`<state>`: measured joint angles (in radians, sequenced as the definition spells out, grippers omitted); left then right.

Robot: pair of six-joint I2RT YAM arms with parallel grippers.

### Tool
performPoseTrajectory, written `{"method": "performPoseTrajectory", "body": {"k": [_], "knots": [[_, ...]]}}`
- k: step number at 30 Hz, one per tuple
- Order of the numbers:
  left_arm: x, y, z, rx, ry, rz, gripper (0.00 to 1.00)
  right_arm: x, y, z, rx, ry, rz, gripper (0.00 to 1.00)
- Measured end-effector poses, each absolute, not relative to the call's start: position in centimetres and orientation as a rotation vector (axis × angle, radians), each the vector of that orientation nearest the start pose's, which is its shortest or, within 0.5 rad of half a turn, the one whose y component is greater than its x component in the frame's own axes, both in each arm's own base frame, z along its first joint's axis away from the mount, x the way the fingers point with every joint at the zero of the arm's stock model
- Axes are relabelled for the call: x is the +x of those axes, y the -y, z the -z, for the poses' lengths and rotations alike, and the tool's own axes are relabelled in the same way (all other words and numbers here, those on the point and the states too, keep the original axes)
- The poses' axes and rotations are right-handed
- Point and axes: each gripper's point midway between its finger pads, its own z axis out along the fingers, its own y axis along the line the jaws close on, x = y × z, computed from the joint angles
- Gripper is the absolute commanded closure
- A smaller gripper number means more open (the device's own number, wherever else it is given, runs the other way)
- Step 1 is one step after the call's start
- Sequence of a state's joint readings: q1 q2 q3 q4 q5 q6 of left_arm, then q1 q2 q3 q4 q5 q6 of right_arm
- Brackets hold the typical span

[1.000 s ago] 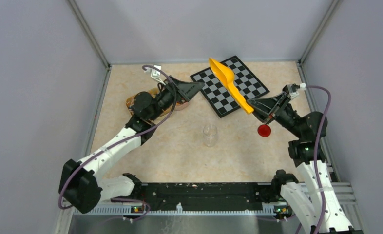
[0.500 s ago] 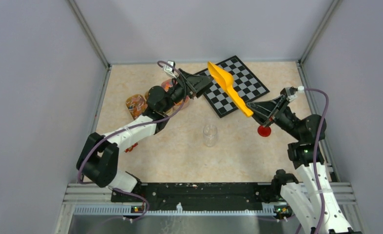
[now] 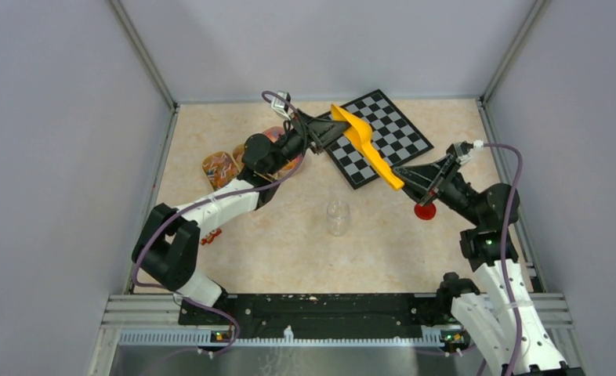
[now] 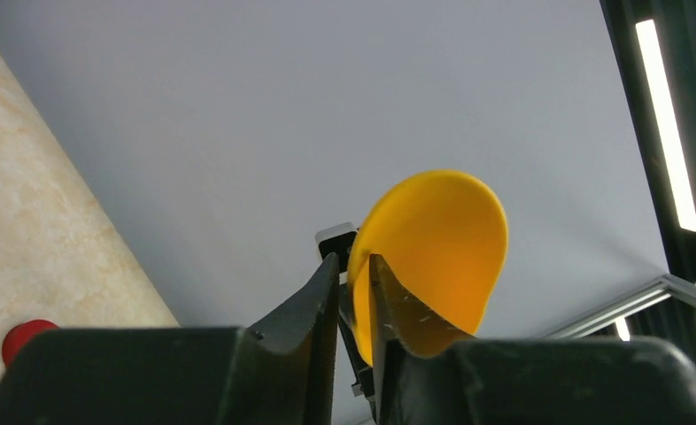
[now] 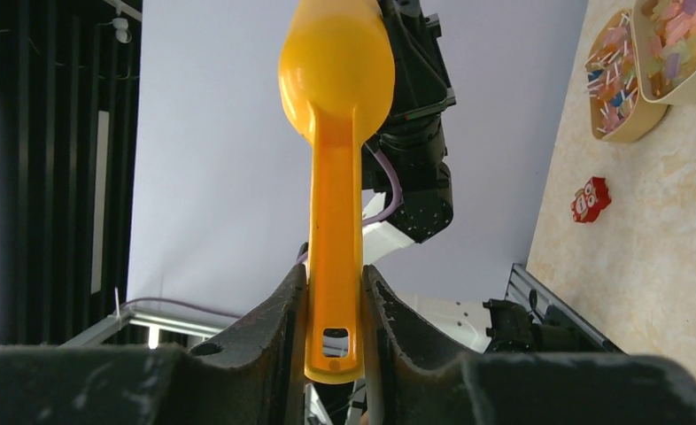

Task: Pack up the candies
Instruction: Pick up the spatula from the center of the board.

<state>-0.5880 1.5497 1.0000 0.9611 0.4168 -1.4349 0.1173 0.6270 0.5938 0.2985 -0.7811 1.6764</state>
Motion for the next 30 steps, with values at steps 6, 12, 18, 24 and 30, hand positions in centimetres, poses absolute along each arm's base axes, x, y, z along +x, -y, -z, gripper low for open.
{"method": "performPoseTrajectory", "body": {"k": [6, 12, 18, 24, 30], "knots": [[31.8, 33.9, -37.7, -0.192, -1.445, 1.96, 1.0, 20.1, -17.7, -36.0, 0.45, -1.653, -1.86, 0.52], [31.7, 31.9, -36.0, -0.336, -1.512, 1.872, 1.0, 21.6, -17.0, -33.3, 0.358, -1.678, -1.614, 0.34], [31.5, 28.3, -36.7, -0.543, -1.591, 1.739, 1.0, 22.0, -15.7, -33.9, 0.093, -1.509, -1.323, 0.39], [31.9, 26.3, -35.3, -0.764, -1.802, 1.616, 1.0, 19.7, -16.3, -34.3, -0.353, -1.2, -1.04, 0.35], [29.9, 27.2, -32.5, -0.871, -2.077, 1.646, 1.0, 19.5, -17.4, -35.7, -0.619, -0.98, -0.842, 0.34]]}}
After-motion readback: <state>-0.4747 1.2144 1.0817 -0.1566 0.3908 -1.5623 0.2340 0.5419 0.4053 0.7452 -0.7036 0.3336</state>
